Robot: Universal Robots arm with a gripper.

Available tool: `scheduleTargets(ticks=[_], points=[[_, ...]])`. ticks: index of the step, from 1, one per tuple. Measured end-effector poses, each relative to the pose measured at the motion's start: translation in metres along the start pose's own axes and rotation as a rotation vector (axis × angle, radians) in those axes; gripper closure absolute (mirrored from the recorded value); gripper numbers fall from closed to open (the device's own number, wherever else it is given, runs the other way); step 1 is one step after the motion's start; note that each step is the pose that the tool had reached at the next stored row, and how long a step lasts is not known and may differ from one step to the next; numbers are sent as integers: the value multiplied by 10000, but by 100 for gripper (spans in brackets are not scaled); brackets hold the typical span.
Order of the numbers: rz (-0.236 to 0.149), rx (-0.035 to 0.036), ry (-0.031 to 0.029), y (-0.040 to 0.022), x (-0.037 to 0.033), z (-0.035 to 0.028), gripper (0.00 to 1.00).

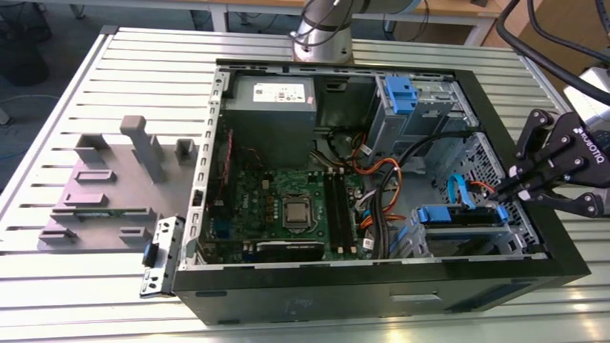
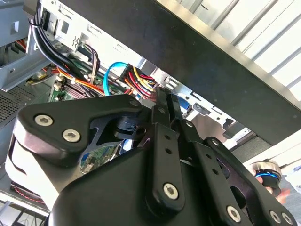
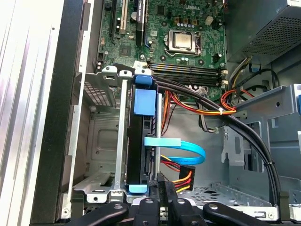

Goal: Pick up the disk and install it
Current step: 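Insert the second disk wire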

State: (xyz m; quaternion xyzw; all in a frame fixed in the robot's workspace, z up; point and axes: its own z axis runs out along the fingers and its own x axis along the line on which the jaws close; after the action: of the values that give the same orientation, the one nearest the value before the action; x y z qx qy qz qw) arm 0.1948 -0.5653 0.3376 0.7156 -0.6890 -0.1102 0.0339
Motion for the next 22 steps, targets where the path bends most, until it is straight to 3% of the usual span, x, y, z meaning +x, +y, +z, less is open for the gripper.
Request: scheduleTargets(ticks=[4, 8, 10, 22], points=[[-3, 12, -3, 18, -1, 6, 84], [-17, 175, 8, 150, -4, 32, 84], [-22, 211, 10, 178, -5, 37, 84], [-26, 244, 11, 210, 66, 35, 84]])
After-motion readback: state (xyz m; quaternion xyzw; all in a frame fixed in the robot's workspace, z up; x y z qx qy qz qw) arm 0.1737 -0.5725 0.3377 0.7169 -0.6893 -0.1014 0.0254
